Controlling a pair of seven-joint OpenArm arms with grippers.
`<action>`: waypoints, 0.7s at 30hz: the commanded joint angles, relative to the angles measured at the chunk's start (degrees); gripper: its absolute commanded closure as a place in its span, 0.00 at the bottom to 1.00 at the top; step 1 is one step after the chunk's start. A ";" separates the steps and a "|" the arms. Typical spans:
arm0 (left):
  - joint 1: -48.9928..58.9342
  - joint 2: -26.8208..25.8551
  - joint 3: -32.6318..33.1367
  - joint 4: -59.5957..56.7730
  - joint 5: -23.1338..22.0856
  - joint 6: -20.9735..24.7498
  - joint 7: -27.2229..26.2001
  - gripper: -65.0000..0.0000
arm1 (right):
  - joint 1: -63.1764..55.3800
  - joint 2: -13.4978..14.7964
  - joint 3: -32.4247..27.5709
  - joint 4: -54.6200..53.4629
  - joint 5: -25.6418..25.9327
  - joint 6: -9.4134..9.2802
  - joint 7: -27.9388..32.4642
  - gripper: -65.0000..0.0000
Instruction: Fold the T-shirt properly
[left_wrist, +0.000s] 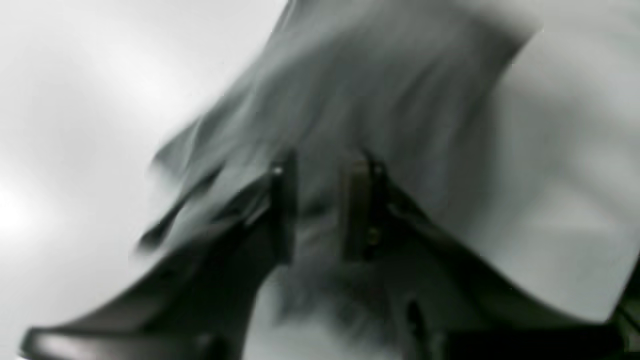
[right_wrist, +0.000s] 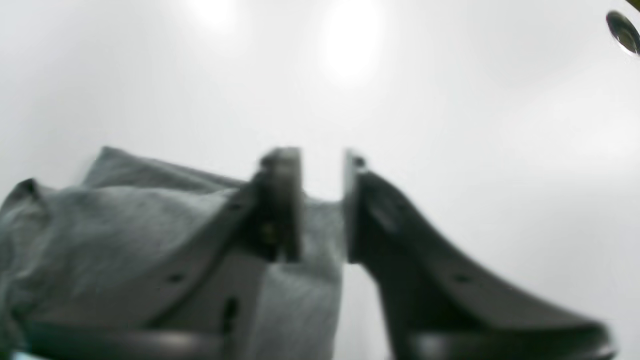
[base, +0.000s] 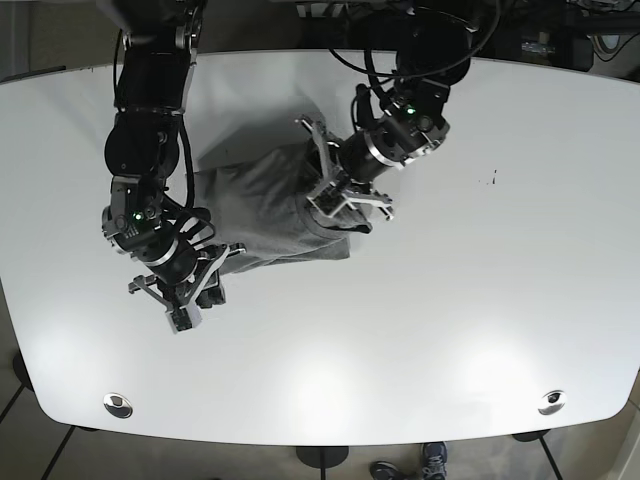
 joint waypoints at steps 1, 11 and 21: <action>0.30 1.08 2.35 -0.82 1.57 0.04 -2.79 0.92 | 1.94 0.64 -0.70 -4.83 0.26 0.26 6.04 0.89; 0.65 1.17 -6.79 -10.93 1.65 -0.40 -3.41 0.94 | 0.09 3.01 -1.32 -23.47 0.61 0.26 21.69 0.90; -14.21 -1.03 -16.55 -25.61 1.74 -0.49 -3.23 0.94 | -5.80 2.84 -1.32 -18.37 0.70 0.26 21.51 0.90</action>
